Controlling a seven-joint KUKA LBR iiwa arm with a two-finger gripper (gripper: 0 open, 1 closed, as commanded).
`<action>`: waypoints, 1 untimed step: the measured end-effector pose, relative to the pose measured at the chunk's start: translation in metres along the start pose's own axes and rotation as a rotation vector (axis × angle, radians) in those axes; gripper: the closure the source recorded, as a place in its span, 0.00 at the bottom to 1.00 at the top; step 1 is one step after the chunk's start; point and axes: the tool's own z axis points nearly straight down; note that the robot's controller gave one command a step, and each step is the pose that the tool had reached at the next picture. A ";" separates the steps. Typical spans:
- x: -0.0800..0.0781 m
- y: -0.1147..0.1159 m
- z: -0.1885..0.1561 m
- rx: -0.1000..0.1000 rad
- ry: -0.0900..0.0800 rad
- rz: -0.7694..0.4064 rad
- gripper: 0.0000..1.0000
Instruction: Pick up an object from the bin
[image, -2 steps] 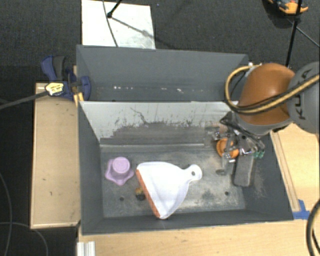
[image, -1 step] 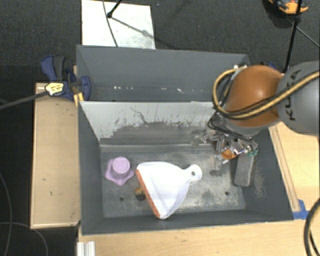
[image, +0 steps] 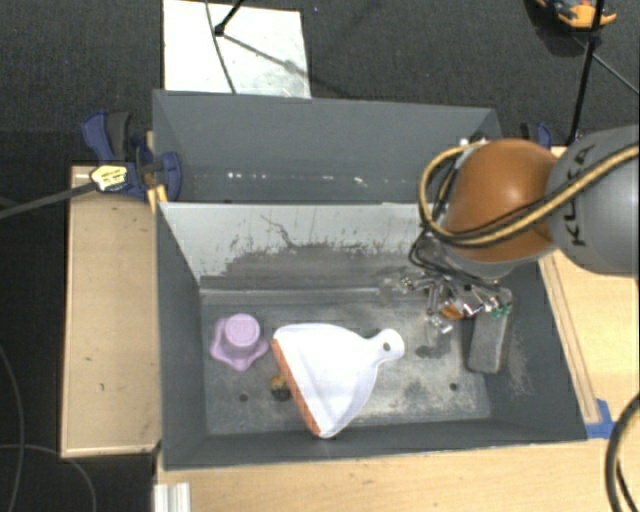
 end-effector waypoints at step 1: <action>-0.001 0.007 0.015 0.001 0.000 0.171 0.00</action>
Offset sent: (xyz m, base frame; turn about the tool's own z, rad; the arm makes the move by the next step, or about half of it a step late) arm -0.0031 0.0047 -0.0325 -0.2709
